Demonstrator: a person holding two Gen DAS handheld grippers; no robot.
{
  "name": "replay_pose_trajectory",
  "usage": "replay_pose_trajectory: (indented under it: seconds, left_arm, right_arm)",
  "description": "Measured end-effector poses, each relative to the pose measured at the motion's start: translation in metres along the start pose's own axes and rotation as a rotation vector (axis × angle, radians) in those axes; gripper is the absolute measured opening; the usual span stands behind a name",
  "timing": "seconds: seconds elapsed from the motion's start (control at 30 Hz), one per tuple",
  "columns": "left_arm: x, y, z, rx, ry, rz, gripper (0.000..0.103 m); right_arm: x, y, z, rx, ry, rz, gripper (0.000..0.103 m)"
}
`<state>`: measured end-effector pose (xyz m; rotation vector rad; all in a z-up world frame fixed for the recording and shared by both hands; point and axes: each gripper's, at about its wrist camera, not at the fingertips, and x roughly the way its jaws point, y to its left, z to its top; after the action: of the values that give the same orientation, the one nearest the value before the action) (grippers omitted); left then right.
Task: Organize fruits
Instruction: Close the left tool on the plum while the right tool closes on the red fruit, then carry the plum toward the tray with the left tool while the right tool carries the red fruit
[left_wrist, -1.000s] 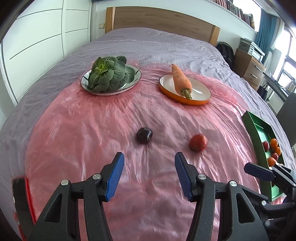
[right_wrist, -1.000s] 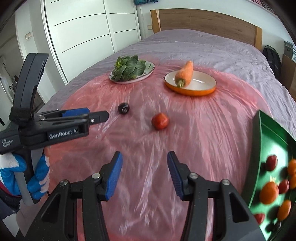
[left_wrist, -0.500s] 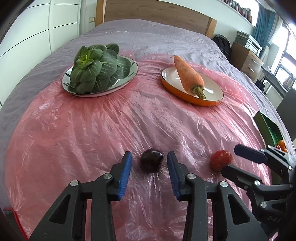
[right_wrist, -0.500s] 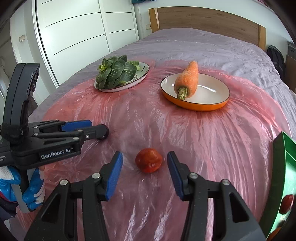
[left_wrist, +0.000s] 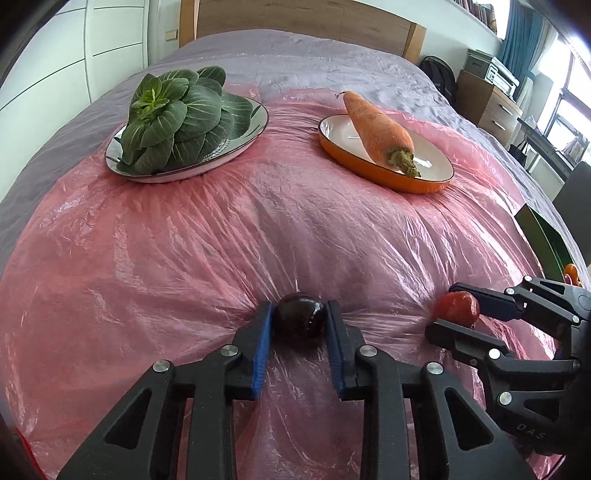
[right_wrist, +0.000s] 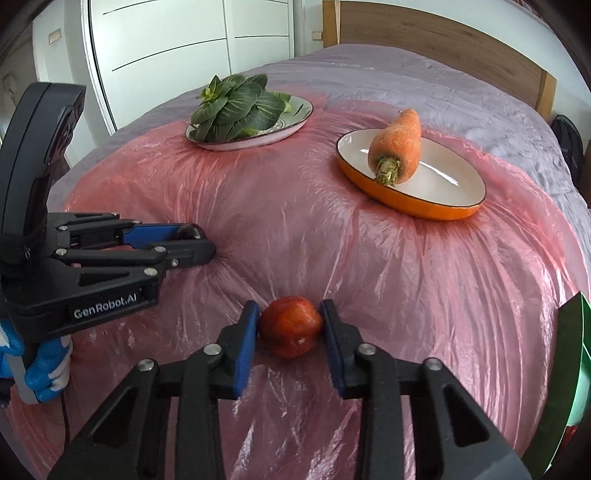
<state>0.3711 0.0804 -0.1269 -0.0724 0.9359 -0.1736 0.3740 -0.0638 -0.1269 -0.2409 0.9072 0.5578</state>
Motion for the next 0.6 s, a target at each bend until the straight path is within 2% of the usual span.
replay_pose_trajectory:
  seconds: [0.3, 0.6]
  left_arm:
    - [-0.009, -0.003, -0.001, 0.015, -0.028, 0.017, 0.023]
    - [-0.031, -0.004, 0.005, 0.006, -0.053, 0.037, 0.023]
  right_arm:
    - [-0.008, -0.010, 0.001, 0.063, -0.030, 0.053, 0.056]
    - [-0.036, -0.011, 0.004, 0.079, -0.071, 0.049, 0.056]
